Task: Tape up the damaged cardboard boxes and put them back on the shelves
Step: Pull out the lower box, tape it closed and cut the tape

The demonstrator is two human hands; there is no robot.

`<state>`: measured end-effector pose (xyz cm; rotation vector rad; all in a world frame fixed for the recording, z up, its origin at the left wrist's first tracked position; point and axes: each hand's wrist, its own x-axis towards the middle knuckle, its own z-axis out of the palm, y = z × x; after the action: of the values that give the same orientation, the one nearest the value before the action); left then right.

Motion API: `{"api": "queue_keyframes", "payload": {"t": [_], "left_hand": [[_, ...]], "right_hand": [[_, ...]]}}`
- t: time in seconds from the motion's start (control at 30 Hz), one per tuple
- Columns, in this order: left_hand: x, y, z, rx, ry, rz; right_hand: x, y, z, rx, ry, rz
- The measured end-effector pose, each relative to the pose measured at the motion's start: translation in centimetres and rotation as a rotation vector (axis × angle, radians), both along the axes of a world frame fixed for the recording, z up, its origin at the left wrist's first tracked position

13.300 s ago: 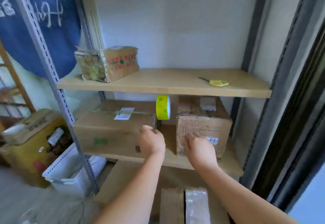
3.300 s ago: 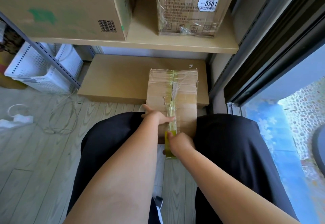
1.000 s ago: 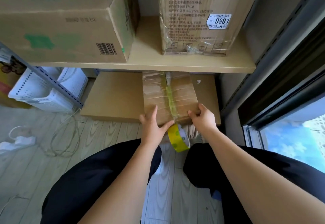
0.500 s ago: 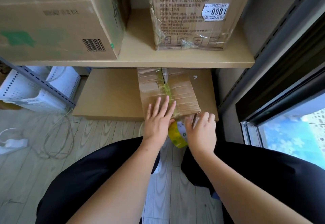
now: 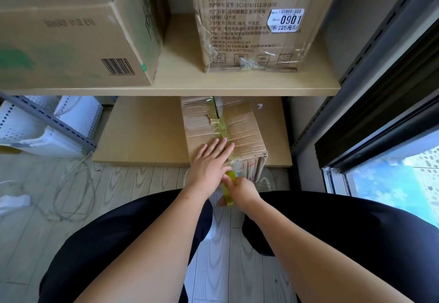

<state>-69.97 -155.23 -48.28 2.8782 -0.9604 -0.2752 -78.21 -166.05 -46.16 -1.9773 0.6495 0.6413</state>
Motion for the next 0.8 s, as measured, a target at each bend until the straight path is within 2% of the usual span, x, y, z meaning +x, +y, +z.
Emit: {"api": "queue_keyframes", "payload": {"t": [0.07, 0.13, 0.2, 0.3, 0.37, 0.43, 0.53, 0.57, 0.6, 0.67, 0.8], "left_hand": [[0.4, 0.3, 0.8, -0.064, 0.067, -0.002], [0.4, 0.0, 0.9, -0.033, 0.058, 0.009], [0.3, -0.4, 0.1, 0.02, 0.013, 0.028], [-0.1, -0.7, -0.6, -0.001, -0.061, 0.053], [-0.1, -0.6, 0.1, 0.0, -0.046, 0.044], [0.5, -0.7, 1.7, 0.002, 0.059, 0.042], [1.6, -1.8, 6.0, -0.014, 0.362, 0.114], [1.9, -2.3, 7.9, -0.05, 0.409, 0.135], [2.3, -2.7, 10.1, -0.111, 0.386, 0.147], [2.9, -3.1, 14.9, -0.287, 0.181, 0.148], [3.6, -3.1, 25.3, -0.637, -0.172, 0.203]], "right_hand": [[0.5, -0.5, 0.9, 0.035, 0.021, -0.014], [0.9, -1.1, 1.4, 0.042, 0.034, -0.044], [1.2, -1.1, 1.4, -0.005, 0.056, 0.03], [1.5, -0.3, 1.0, -0.094, 0.125, 0.126], [1.8, -0.1, 1.7, -0.185, 0.129, 0.222], [2.1, -0.8, 3.9, -0.266, 0.137, 0.228], [3.5, -2.7, 8.4, -0.362, 0.052, 0.209], [4.1, -3.2, 10.2, -0.39, 0.022, 0.214], [4.7, -3.8, 12.3, -0.446, -0.027, 0.229], [5.3, -4.7, 16.8, -0.517, -0.186, 0.172], [5.3, -6.1, 26.5, -0.729, -0.647, 0.105]]}}
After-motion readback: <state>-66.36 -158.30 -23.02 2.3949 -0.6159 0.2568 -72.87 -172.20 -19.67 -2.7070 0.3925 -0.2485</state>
